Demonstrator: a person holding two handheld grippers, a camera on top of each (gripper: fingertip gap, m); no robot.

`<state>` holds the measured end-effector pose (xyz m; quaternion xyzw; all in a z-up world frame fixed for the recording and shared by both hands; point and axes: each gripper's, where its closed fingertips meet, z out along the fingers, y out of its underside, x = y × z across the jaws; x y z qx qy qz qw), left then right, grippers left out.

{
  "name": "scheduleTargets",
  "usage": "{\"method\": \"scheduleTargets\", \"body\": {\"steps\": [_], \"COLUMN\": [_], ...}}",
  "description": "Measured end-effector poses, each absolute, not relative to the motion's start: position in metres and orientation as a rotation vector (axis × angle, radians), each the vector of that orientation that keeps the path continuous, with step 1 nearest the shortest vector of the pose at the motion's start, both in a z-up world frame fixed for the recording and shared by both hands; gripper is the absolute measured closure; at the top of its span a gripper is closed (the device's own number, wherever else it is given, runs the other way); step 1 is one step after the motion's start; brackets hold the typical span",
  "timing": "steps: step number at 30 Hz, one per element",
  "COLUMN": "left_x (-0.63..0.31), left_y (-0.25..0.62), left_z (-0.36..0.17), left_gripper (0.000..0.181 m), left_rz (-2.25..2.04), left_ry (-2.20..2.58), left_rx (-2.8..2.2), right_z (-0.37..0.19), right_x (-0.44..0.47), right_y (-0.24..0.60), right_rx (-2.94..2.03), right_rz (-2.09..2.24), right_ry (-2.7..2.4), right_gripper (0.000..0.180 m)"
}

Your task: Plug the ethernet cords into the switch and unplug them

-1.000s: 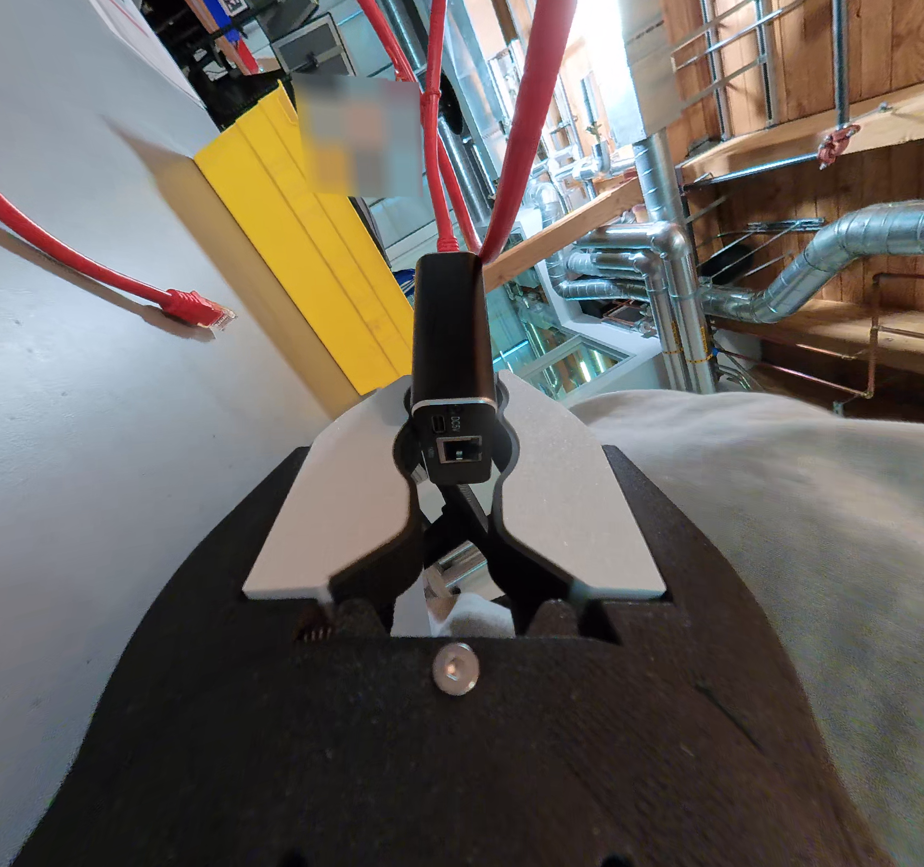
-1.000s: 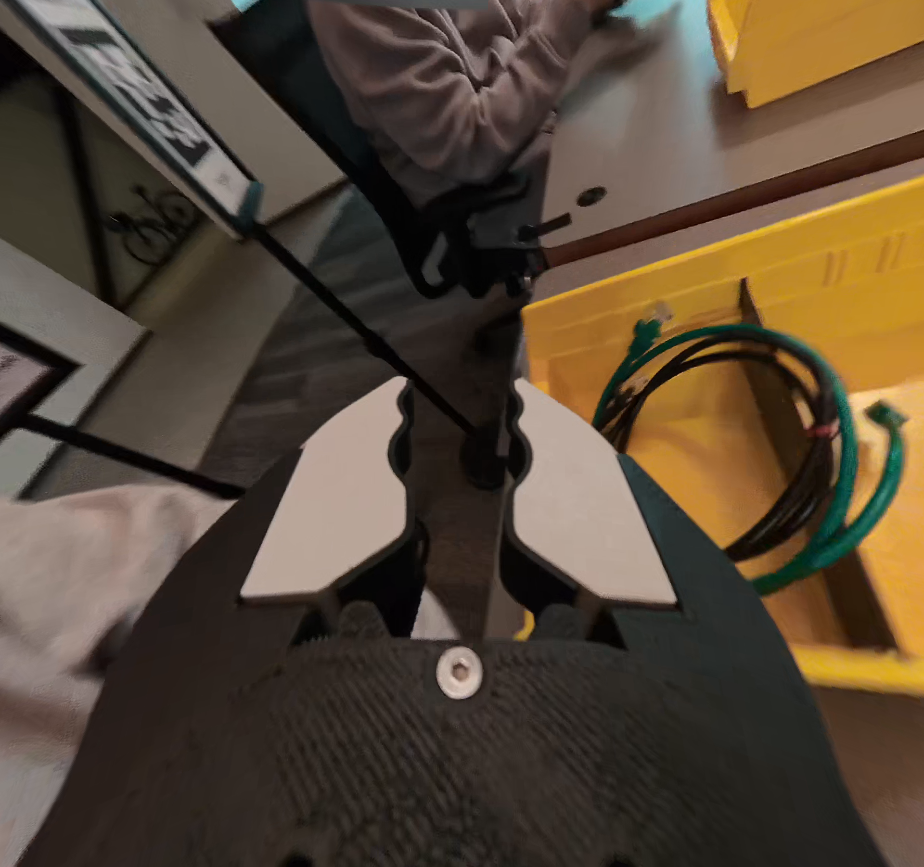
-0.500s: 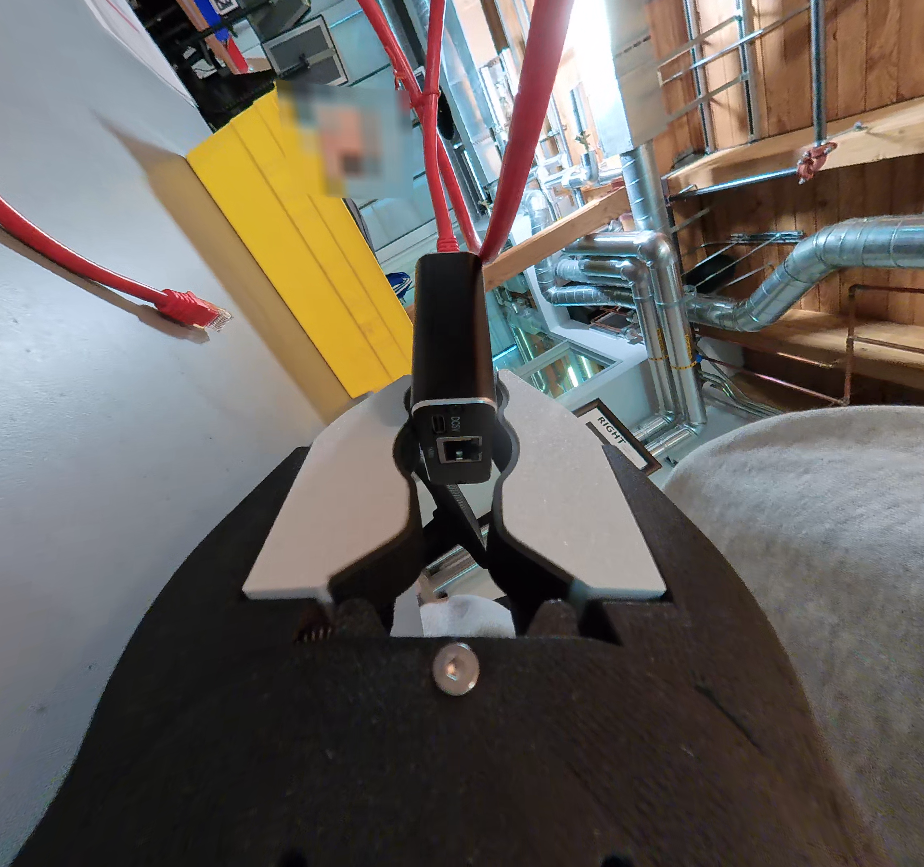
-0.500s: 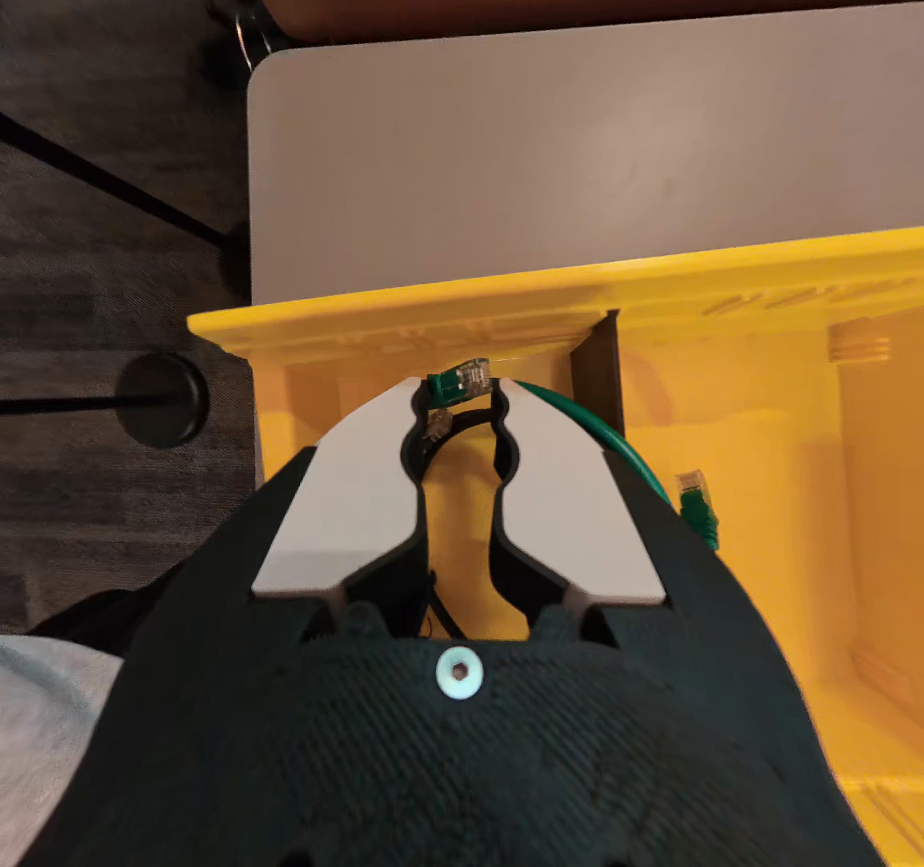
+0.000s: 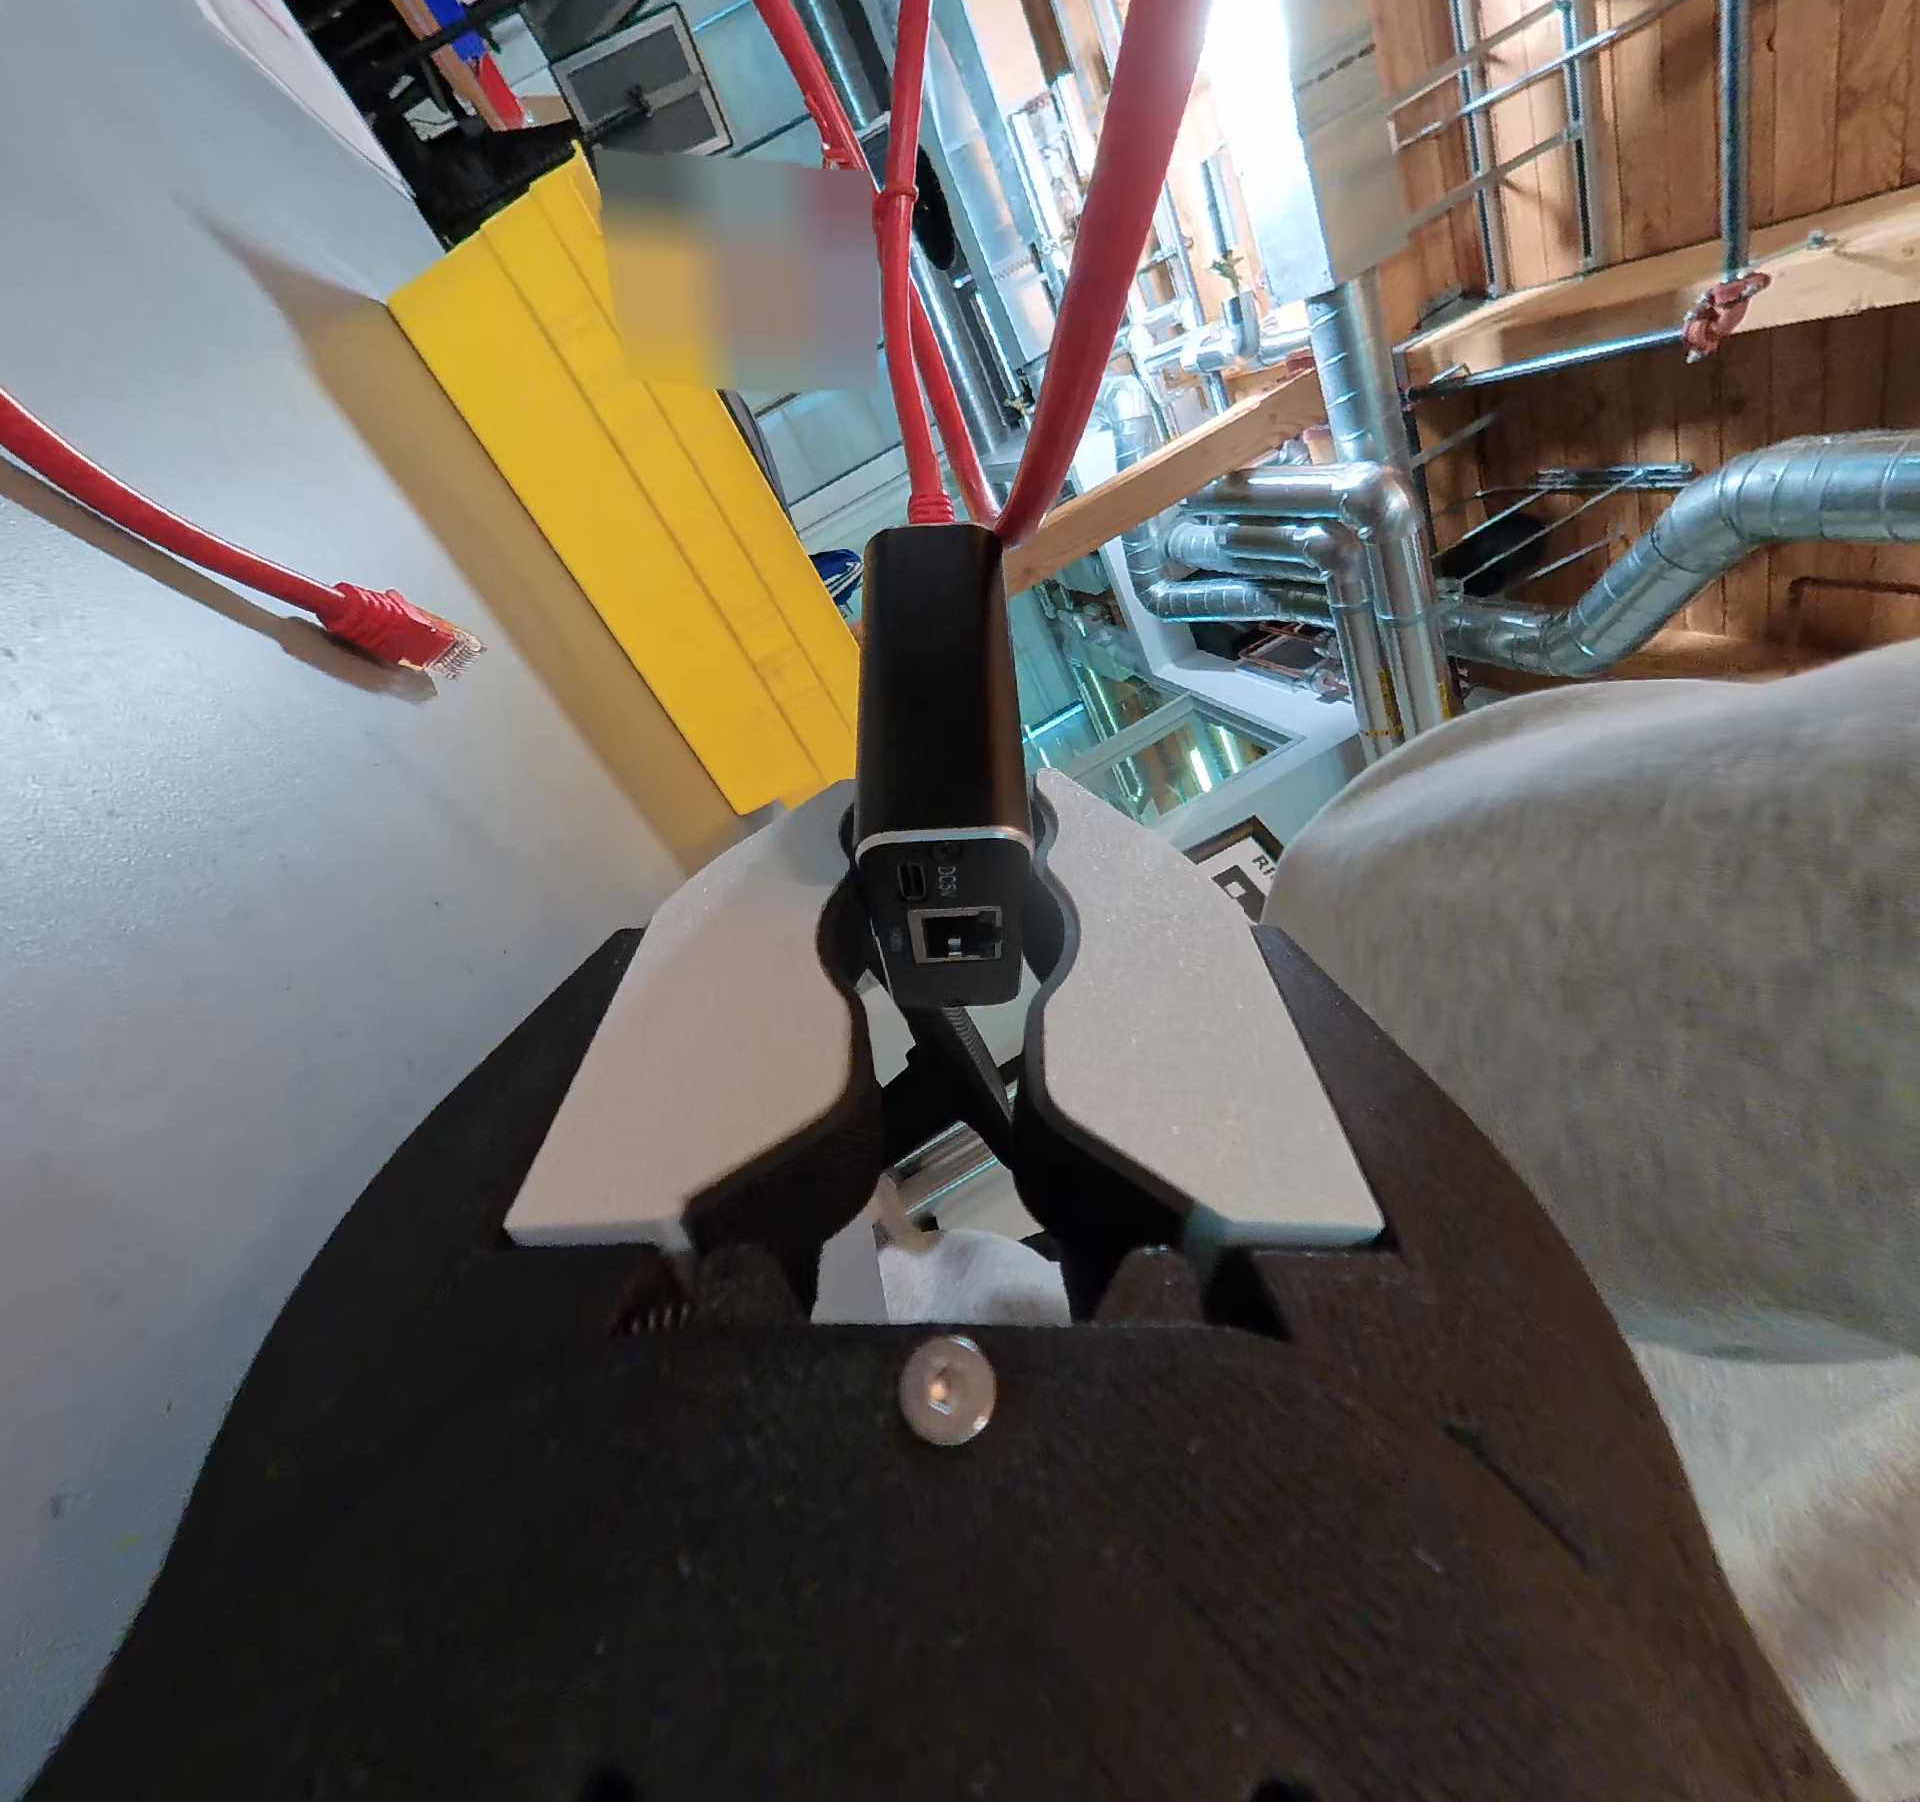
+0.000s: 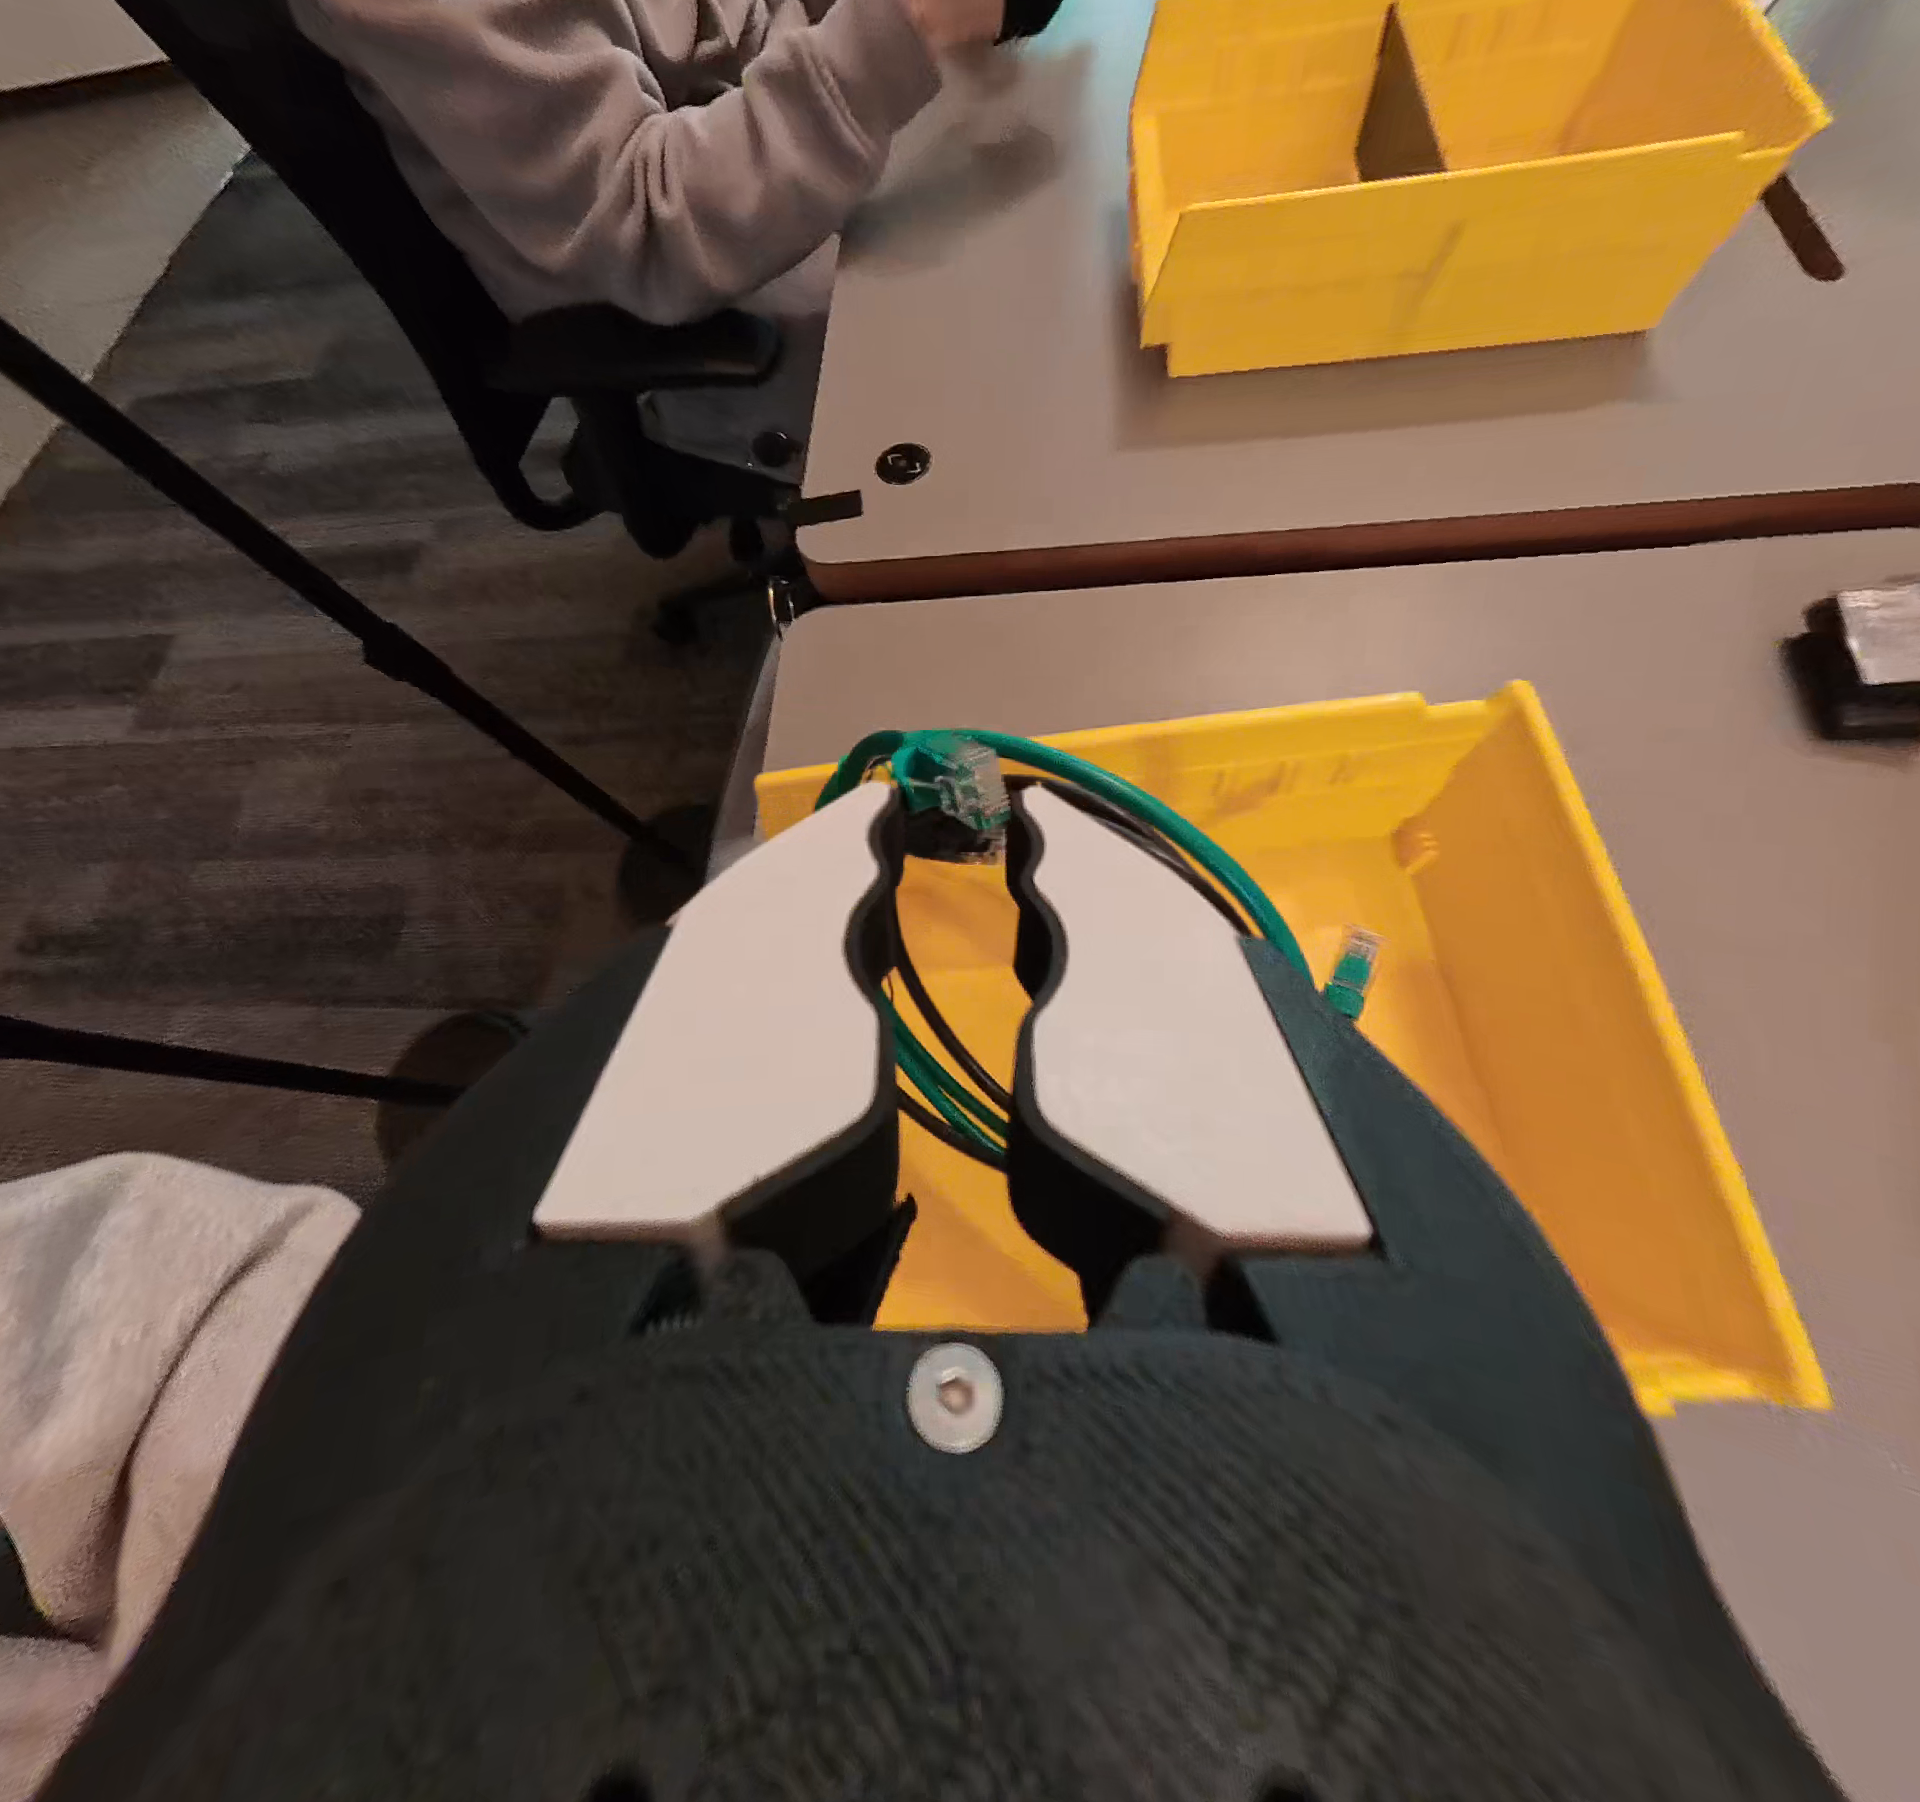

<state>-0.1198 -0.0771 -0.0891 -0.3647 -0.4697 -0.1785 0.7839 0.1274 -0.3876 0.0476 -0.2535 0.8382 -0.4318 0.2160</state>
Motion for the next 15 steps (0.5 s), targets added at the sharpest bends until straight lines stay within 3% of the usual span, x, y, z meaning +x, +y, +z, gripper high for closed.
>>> {"method": "scheduleTargets", "body": {"steps": [15], "left_x": [-0.119], "left_y": [-0.076], "left_z": [-0.089], "left_gripper": [0.155], "left_rz": [-0.399], "left_ry": [-1.011], "left_rx": [-0.783], "right_z": [0.087], "right_x": [0.104], "right_y": [-0.394], "right_rx": [-0.626], "right_rz": [-1.547], "right_ry": [2.168], "right_gripper": [0.165]}}
